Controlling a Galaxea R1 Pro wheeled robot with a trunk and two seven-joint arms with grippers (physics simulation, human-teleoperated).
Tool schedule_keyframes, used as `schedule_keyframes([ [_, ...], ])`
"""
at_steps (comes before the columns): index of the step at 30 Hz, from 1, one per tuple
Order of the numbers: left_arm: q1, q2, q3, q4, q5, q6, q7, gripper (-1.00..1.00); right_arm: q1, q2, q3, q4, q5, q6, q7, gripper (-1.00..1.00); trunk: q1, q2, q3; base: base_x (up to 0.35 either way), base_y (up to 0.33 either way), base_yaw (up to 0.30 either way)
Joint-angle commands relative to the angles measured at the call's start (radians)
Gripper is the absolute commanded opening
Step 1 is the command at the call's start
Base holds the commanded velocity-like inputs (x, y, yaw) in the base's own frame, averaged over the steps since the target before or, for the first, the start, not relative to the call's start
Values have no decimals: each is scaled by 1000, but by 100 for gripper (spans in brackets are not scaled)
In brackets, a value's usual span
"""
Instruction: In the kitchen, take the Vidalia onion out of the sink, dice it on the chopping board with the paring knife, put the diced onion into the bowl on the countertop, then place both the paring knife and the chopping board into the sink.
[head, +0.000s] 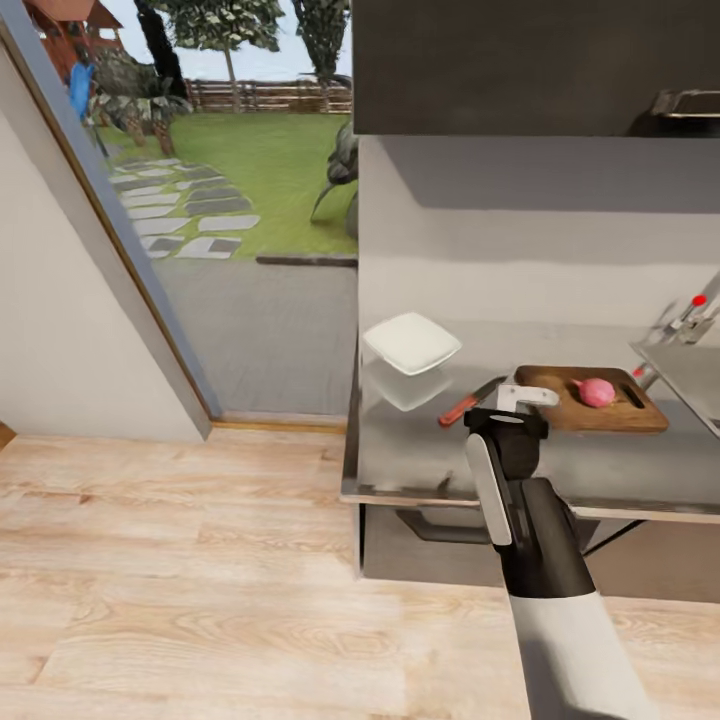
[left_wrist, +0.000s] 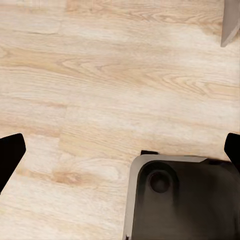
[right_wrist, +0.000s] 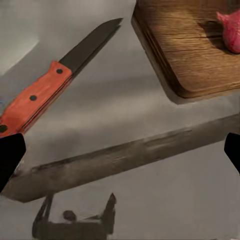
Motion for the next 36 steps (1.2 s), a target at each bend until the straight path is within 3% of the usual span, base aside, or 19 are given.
schedule_keyframes([
  [1, 0, 1, -7, -2, 8, -2, 4, 100, -1, 0, 1, -1, -10, 3, -10, 100, 1, -2, -1, 325, -11, 0],
  [10, 0, 0, -7, 1, 8, 0, 4, 100, -1, 1, 1, -1, -30, 3, -8, 100, 1, -2, -1, 264, -2, 0],
  [16, 0, 0, -7, 9, 8, 0, 4, 100, -1, 1, 1, -1, -110, 3, -8, 100, 1, -2, -1, 27, 0, 0],
  [27, 0, 0, -15, 25, 6, -2, 3, 100, -1, -1, 0, -1, -121, 0, -4, 100, 1, -2, -1, 7, 0, 0],
  [36, 0, 0, -16, 27, 4, -2, 3, 100, 1, -4, 1, -1, -121, -1, -4, 100, 1, -2, -1, 205, -16, 0],
])
